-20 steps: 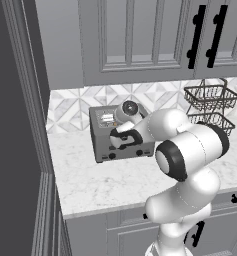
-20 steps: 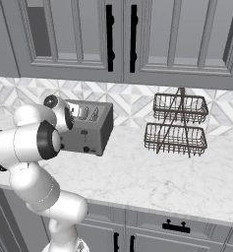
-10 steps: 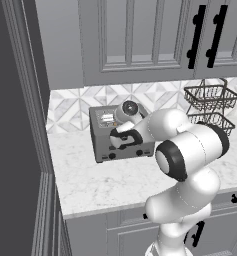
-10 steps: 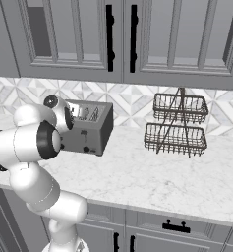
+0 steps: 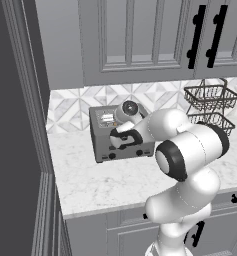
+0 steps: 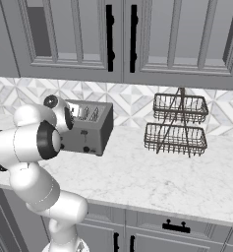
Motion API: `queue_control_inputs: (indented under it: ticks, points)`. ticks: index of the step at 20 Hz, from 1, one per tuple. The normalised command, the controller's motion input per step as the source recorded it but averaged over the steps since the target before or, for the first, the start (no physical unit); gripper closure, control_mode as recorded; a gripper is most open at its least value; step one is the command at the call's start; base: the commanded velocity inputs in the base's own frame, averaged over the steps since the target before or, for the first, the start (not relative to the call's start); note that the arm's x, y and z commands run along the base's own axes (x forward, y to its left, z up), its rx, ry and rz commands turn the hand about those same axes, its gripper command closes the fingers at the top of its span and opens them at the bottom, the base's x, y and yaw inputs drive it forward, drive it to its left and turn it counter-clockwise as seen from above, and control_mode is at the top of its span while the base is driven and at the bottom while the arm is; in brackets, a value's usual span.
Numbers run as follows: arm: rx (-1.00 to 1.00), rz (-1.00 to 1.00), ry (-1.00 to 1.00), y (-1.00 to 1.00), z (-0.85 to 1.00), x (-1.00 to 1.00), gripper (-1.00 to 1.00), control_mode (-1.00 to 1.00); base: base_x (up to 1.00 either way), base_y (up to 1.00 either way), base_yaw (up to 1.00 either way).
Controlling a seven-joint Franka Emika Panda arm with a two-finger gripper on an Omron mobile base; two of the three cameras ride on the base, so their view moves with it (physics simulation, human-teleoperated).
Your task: Start the toaster. Once the lever pops up, take the bread to the plate on the dining counter.
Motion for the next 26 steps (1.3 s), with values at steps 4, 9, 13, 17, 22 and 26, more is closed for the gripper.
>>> queue_control_inputs:
  ticks: [4, 9, 13, 17, 22, 26]
  points:
    - [0.00, 0.00, 0.00, 0.00, 0.00, 0.00, -1.00, -1.00, 0.00, 0.00, 0.00]
    - [0.00, 0.00, 0.00, 0.00, 0.00, 0.00, -1.00, -1.00, 0.00, 0.00, 0.00]
    - [0.00, 0.00, 0.00, 0.00, 0.00, 0.00, -1.00, -1.00, 0.00, 0.00, 0.00]
    - [0.00, 0.00, 0.00, 0.00, 0.00, 0.00, -1.00, -1.00, 0.00, 0.00, 0.00]
    - [0.00, 0.00, 0.00, 0.00, 0.00, 0.00, -1.00, -1.00, 0.00, 0.00, 0.00]
    - [0.00, 0.00, 0.00, 0.00, 0.00, 0.00, -1.00, -1.00, 0.00, 0.00, 0.00]
